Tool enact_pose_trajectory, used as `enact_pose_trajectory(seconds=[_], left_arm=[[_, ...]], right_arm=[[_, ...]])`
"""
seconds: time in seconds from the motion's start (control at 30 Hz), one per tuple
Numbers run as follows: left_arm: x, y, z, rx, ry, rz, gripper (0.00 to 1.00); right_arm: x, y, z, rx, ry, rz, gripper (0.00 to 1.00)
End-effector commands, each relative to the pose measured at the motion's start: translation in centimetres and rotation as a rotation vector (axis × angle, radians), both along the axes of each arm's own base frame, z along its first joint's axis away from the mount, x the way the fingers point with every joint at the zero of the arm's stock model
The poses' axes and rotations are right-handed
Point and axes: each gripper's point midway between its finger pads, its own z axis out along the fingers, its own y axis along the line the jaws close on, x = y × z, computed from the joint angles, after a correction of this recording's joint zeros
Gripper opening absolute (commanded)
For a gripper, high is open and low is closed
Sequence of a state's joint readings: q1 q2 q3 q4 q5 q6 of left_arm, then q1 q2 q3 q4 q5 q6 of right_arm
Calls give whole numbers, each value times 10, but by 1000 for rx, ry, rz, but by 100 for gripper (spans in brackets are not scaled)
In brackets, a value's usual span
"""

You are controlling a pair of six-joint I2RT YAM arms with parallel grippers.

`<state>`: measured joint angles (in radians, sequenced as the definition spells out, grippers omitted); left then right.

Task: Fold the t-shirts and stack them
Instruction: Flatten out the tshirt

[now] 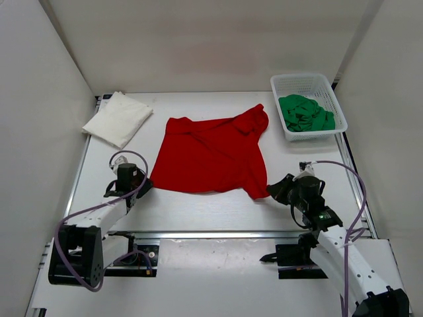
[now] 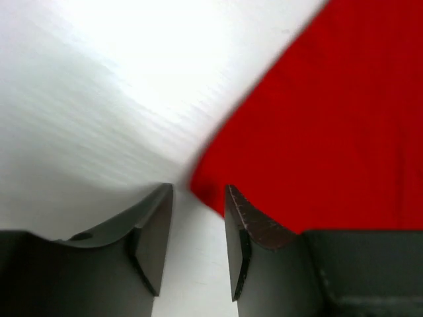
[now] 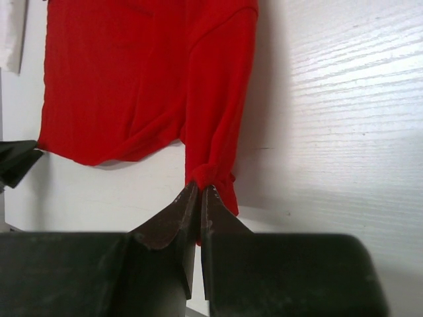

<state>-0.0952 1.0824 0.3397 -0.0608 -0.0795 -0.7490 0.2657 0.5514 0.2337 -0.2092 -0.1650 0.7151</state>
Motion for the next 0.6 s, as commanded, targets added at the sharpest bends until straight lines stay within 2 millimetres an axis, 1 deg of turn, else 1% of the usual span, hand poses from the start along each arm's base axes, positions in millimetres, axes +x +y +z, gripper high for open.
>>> enact_pose_trajectory(seconds=[0.0,0.13,0.23,0.27,0.3,0.33,0.37,0.4,0.43,0.5,0.53,0.57], left_arm=[[-6,7,-17,-17,41,42,47],[-7,5,-23,-31,59,51,47],[-9,-3,-22,-46,53,29,46],[-5,-2,-19,-38,23,37,44],[-1,-3,-15,-52,-2,46,37],[0,-2,-15,-73,-7,56,29],[3,-6,-12,-91,-18,44,24],[6,-10,-8,-97,-27,35,15],[8,-13,-5,-96,-28,29,7],[18,-21,14,-95,-78,13,0],[22,-25,23,-111,-99,6,0],[31,-30,44,-129,-152,-18,0]], right_arm=[[7,8,17,29,-72,27,0],[8,9,16,12,-72,27,0],[10,7,18,13,-78,22,0],[11,8,21,19,-88,24,0],[12,7,18,18,-77,20,0],[13,7,21,21,-90,22,0],[17,4,25,9,-101,11,0],[17,5,24,11,-86,13,0],[20,2,30,1,-99,4,0],[28,-1,43,-9,-135,-15,0],[32,-2,51,-16,-154,-18,0],[37,-5,63,-35,-172,-28,0]])
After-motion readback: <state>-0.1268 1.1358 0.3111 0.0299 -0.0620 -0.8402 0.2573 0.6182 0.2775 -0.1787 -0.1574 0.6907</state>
